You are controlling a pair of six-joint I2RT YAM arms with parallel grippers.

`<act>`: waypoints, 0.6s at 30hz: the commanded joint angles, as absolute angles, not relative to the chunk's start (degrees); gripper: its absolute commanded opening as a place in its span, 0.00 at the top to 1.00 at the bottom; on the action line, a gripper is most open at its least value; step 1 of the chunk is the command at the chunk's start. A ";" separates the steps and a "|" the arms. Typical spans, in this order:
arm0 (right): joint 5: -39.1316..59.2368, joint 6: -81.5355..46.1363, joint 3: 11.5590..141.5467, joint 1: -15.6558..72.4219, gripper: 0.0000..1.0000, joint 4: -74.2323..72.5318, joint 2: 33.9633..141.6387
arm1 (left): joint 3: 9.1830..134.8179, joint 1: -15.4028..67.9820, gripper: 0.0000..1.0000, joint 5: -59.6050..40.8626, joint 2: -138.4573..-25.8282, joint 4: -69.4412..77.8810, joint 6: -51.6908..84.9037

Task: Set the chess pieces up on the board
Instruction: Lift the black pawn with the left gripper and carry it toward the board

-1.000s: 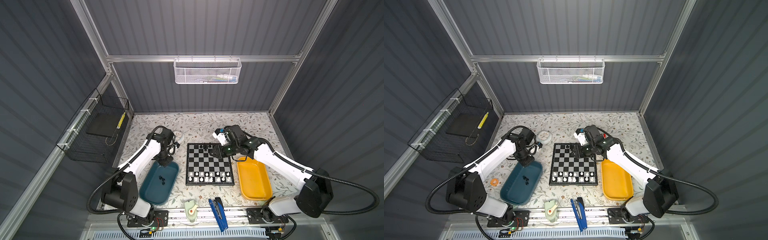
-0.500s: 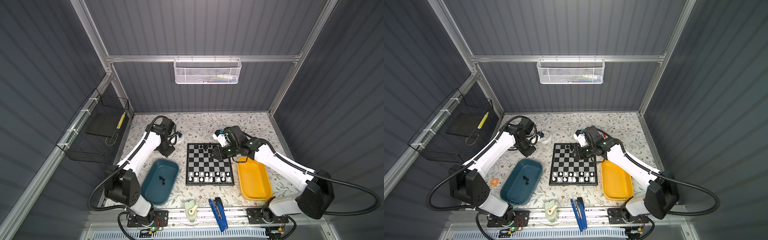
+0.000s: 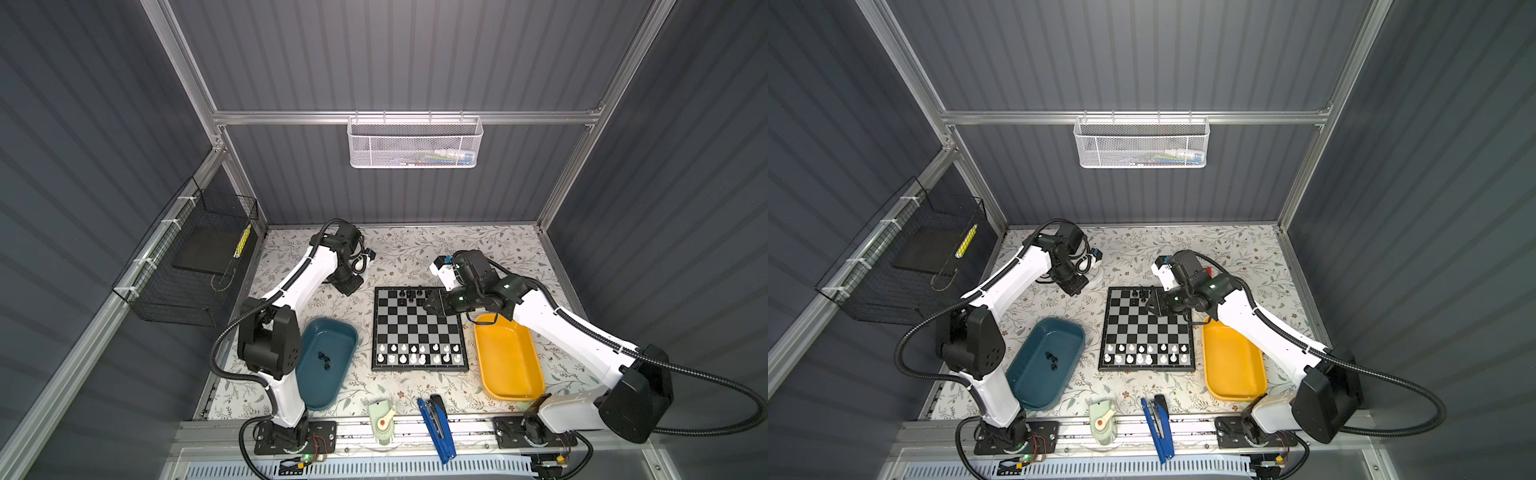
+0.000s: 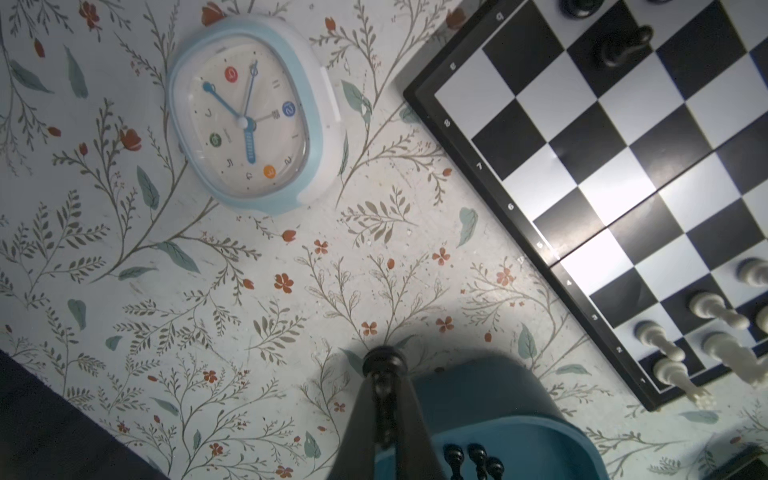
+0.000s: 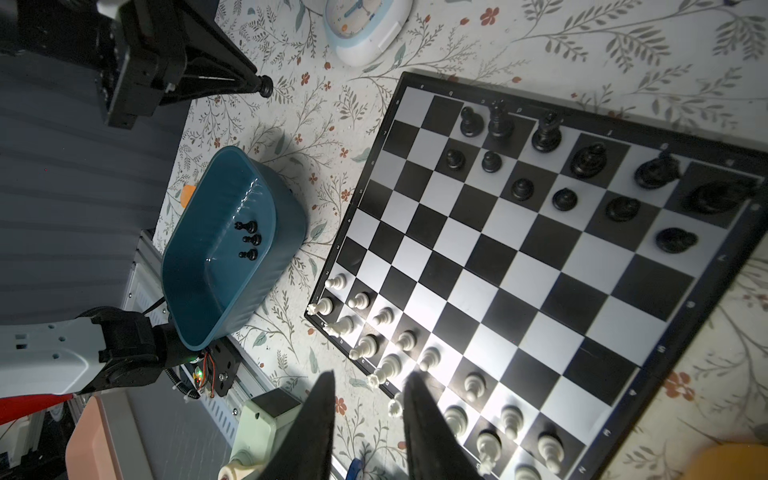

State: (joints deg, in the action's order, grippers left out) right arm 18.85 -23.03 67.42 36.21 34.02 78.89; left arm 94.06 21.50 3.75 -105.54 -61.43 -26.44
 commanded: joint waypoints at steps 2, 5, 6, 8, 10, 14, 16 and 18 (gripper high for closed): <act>15.64 -24.14 67.33 36.41 0.69 34.51 76.82 | 96.81 22.02 0.96 1.63 -107.86 -60.65 -28.02; 14.89 -24.85 66.69 36.43 0.69 33.96 76.08 | 98.27 22.15 0.96 0.86 -109.19 -60.48 -28.03; 14.77 -25.02 66.43 36.45 0.69 33.78 76.00 | 98.71 22.24 0.96 0.70 -109.67 -60.29 -28.02; 14.59 -25.22 66.02 36.46 0.69 33.75 75.85 | 99.43 22.50 0.96 0.70 -110.36 -60.05 -27.95; 14.44 -25.39 65.68 36.39 0.69 33.68 75.77 | 100.09 22.67 0.96 0.62 -110.93 -59.87 -27.97; 13.84 -25.57 65.23 36.39 0.69 33.58 75.67 | 100.88 22.94 0.96 0.35 -111.94 -59.23 -27.73; 13.63 -25.63 64.75 36.46 0.69 33.30 75.51 | 101.43 23.10 0.96 0.27 -112.49 -59.15 -27.60; 13.36 -25.84 64.19 36.31 0.69 32.98 75.25 | 101.86 23.20 0.96 0.20 -112.89 -58.84 -27.53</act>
